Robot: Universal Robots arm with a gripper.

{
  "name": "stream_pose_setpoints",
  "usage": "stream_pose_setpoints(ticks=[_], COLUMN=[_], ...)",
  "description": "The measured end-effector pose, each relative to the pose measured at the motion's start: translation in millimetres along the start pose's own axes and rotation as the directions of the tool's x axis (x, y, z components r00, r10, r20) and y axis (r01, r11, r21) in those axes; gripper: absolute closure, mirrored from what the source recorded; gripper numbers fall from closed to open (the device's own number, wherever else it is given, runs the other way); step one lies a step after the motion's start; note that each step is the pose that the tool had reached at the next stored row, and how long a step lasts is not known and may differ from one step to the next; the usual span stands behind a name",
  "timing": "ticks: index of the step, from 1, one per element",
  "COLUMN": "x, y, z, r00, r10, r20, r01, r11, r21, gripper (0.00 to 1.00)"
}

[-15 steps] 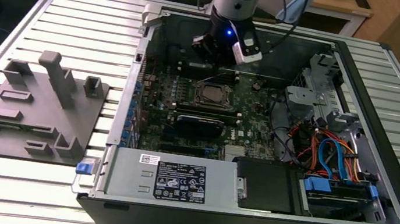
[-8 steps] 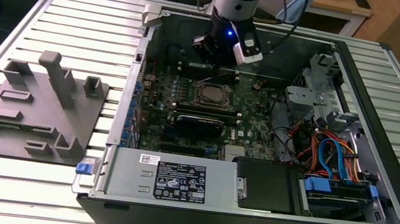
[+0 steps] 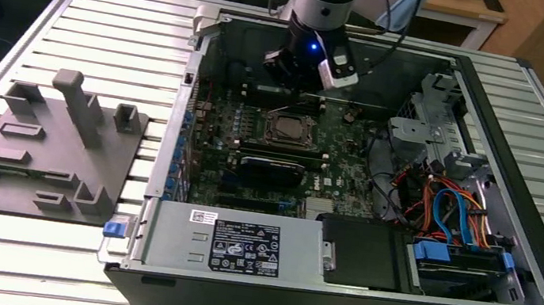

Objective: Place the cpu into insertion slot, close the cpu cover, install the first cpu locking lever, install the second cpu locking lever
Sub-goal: 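Install the first cpu locking lever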

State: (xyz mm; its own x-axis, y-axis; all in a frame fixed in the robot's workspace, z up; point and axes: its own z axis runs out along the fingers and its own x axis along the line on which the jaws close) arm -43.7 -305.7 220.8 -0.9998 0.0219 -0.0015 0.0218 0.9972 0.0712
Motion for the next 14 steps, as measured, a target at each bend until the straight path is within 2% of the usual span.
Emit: stream_pose_setpoints(ticks=[14], x=[-7.0], y=[0.1], z=[7.0], r00=[1.0], r10=[0.0], r20=[0.0], r01=[0.0], r11=[1.0], r21=[0.0001], gripper=[0.89])
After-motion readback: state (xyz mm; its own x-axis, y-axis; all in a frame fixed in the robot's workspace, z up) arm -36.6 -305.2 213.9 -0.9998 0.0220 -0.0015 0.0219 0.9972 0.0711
